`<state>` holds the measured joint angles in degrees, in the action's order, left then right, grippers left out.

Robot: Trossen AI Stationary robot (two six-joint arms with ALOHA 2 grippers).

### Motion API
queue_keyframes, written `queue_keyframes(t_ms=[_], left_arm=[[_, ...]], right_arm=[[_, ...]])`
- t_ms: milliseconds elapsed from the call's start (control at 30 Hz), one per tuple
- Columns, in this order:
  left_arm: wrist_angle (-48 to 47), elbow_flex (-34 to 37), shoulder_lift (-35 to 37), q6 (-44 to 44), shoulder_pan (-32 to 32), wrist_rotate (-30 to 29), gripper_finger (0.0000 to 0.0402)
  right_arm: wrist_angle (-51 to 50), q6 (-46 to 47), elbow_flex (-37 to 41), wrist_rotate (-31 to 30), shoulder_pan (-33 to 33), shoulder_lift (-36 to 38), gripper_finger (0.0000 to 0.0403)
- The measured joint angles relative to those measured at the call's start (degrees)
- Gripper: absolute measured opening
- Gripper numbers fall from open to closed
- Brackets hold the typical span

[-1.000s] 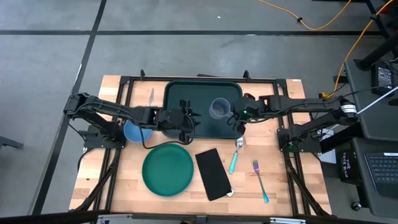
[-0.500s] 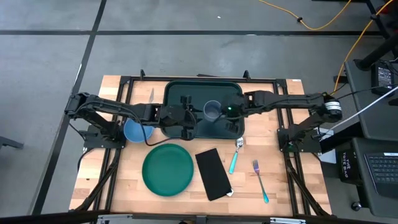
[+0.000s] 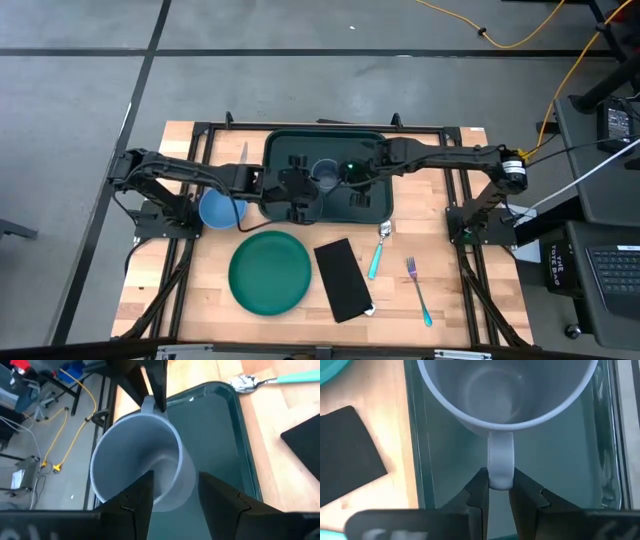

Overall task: Set up tray
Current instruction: Put the gray cup on the black tray

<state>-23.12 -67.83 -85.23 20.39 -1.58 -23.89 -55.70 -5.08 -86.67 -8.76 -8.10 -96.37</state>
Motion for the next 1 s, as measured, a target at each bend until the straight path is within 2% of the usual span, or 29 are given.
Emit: queue_keyframes(t_ms=[433,667,1000], left_arm=[[-2.07,0.00,0.00,-0.25,2.80,2.32,0.0143],[-3.83,0.00,0.00,-0.36,4.04,7.07,0.0143],[-5.23,0.00,0.02,-0.14,4.08,7.44,0.0143]], right_arm=[[0.57,-1.48,-0.29,0.95,-0.04,0.04,0.0061],[2.45,-4.07,-0.29,0.94,-0.04,0.04,0.0061],[3.45,-5.67,-0.29,0.95,-0.03,0.04,0.0061]])
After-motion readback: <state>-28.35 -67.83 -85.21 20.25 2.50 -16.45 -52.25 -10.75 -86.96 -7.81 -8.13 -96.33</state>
